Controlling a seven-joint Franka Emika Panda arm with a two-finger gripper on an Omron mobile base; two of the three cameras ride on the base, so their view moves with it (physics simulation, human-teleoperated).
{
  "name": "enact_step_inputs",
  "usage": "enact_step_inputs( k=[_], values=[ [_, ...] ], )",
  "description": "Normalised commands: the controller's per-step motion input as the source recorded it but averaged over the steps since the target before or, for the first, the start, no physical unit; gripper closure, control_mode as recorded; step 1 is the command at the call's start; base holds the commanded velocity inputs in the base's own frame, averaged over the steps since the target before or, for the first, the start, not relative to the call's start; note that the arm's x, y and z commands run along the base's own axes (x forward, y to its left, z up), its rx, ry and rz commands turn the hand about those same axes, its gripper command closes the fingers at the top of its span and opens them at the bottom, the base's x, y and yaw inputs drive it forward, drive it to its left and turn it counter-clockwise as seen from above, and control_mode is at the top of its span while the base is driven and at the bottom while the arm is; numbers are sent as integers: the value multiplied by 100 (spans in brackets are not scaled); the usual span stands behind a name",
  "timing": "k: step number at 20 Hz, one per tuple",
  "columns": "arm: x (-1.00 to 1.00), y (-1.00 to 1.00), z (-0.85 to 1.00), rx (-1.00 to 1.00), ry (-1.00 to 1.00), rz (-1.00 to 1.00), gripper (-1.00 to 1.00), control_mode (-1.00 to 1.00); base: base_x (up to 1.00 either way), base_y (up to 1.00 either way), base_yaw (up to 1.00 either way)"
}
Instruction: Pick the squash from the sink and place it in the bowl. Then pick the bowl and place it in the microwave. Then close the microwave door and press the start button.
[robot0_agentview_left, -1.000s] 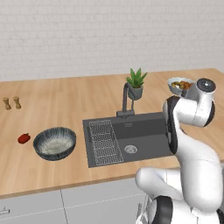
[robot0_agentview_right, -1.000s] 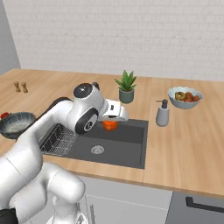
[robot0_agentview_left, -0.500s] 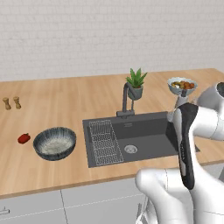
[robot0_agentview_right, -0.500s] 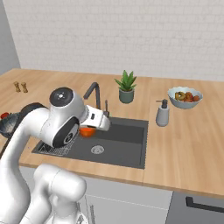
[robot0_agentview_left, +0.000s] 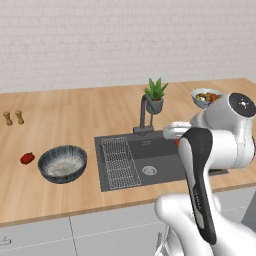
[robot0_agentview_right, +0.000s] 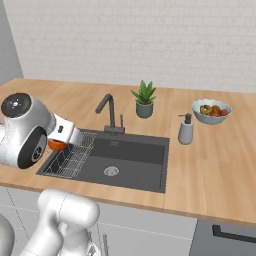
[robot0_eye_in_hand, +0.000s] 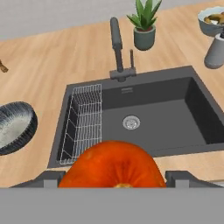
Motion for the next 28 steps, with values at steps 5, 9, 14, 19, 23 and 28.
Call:
enact_step_inputs(
  k=[5, 9, 14, 19, 23, 28],
  values=[
    [-10, 100, 33, 8, 5, 12, 100, -100, 0, 0, 0],
    [0, 100, -4, 8, 0, 10, 100, -100, 0, 0, 0],
    [4, 100, -9, 4, 1, 8, 100, -100, 0, 0, 0],
    [42, 94, -19, 2, 9, 3, 100, -100, 0, 0, 0],
    [55, 76, -24, -9, 6, 0, 100, -100, 0, 0, 0],
    [43, 43, -34, -13, 4, 0, 100, -100, 0, 0, 0]
  ],
)
